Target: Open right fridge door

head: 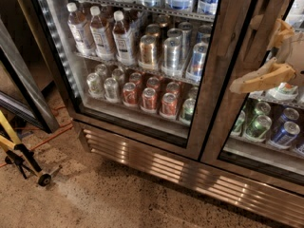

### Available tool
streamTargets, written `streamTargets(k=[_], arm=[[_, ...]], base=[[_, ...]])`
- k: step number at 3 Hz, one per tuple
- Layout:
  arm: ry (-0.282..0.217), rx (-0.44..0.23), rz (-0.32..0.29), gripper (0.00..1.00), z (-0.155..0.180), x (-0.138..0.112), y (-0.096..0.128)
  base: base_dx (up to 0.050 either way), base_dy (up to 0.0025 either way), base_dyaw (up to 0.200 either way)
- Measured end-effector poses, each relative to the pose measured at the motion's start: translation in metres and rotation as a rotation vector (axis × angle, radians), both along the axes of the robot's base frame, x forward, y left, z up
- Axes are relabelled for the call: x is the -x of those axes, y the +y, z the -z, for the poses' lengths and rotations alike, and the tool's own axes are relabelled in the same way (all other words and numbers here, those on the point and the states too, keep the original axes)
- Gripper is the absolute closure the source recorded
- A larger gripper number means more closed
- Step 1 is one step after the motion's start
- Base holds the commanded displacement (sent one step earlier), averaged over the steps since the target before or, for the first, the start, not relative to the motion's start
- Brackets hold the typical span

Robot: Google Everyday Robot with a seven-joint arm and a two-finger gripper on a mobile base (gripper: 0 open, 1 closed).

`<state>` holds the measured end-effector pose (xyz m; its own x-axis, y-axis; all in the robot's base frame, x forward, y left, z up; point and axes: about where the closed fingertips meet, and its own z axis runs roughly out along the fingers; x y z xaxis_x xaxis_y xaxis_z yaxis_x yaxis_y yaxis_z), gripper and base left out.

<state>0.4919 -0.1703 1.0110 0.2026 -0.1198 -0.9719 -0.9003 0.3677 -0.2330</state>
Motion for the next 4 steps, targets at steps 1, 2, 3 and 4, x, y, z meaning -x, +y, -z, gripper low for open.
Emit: streamTargets(k=[1,2,3,4], arm=[[0.0,0.0,0.0,0.0,0.0,0.0,0.0],[0.0,0.0,0.0,0.19,0.0,0.0,0.0001],[0.0,0.0,0.0,0.43,0.0,0.0,0.0001],[0.0,0.0,0.0,0.64,0.0,0.0,0.0001]], base=[[0.0,0.0,0.0],[0.0,0.0,0.0],[0.0,0.0,0.0],[0.0,0.0,0.0]])
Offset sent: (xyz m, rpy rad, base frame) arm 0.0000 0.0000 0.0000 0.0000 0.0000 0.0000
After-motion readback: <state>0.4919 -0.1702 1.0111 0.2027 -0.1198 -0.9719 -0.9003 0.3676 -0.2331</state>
